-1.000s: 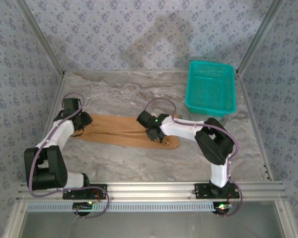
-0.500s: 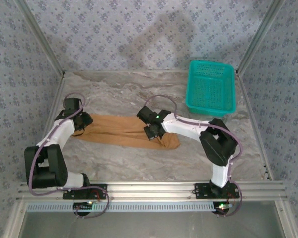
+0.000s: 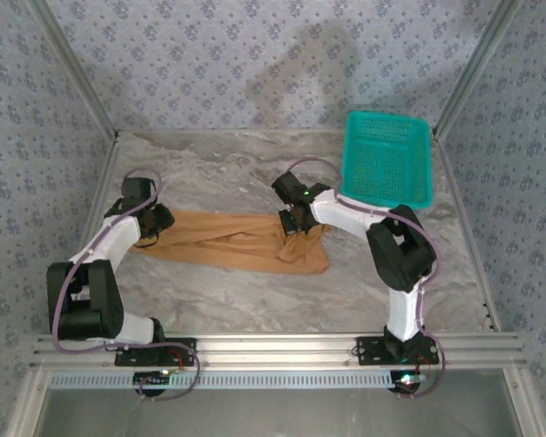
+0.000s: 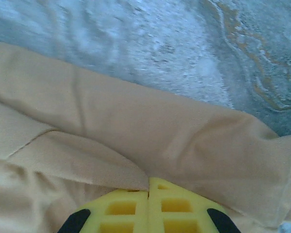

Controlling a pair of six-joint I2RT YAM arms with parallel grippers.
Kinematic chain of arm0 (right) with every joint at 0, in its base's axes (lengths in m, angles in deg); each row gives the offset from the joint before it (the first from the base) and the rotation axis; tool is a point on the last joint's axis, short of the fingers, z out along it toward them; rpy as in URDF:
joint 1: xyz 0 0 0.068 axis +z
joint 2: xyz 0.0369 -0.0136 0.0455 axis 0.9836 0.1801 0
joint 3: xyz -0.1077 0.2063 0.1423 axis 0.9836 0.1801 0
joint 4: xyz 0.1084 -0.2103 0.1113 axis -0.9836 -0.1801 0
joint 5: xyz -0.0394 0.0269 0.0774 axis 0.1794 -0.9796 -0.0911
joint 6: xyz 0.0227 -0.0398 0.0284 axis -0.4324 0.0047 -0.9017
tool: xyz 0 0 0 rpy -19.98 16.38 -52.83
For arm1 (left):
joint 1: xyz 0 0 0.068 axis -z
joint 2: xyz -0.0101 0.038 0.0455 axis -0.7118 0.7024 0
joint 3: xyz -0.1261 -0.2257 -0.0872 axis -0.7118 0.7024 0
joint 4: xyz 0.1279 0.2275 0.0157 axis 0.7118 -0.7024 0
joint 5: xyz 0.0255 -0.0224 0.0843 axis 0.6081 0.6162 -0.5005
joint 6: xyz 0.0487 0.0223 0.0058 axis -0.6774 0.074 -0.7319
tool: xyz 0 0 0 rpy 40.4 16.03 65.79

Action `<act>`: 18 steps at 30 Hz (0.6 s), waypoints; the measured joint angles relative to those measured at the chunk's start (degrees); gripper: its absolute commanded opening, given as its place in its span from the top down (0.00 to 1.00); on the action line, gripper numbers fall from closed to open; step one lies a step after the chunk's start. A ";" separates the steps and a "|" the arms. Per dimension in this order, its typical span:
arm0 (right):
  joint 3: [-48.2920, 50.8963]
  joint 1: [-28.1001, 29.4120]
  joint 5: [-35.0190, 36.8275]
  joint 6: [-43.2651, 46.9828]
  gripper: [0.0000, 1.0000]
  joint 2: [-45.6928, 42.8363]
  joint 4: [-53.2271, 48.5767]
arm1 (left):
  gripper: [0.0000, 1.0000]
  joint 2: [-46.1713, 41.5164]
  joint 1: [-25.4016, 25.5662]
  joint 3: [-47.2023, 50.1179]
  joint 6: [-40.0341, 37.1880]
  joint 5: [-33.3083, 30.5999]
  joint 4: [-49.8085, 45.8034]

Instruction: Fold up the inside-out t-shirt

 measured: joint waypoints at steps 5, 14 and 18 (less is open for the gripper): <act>-1.66 2.10 7.76 0.35 0.71 0.57 -4.09 | 0.69 0.26 0.00 -0.17 -0.15 -0.02 0.00; -3.78 8.90 7.78 -2.23 0.83 -3.65 -7.67 | 0.69 1.73 0.37 -0.17 -0.20 -0.13 0.09; -3.82 8.92 4.15 -4.63 0.79 -3.06 -7.67 | 0.70 3.50 0.31 -0.17 -0.20 -0.17 0.22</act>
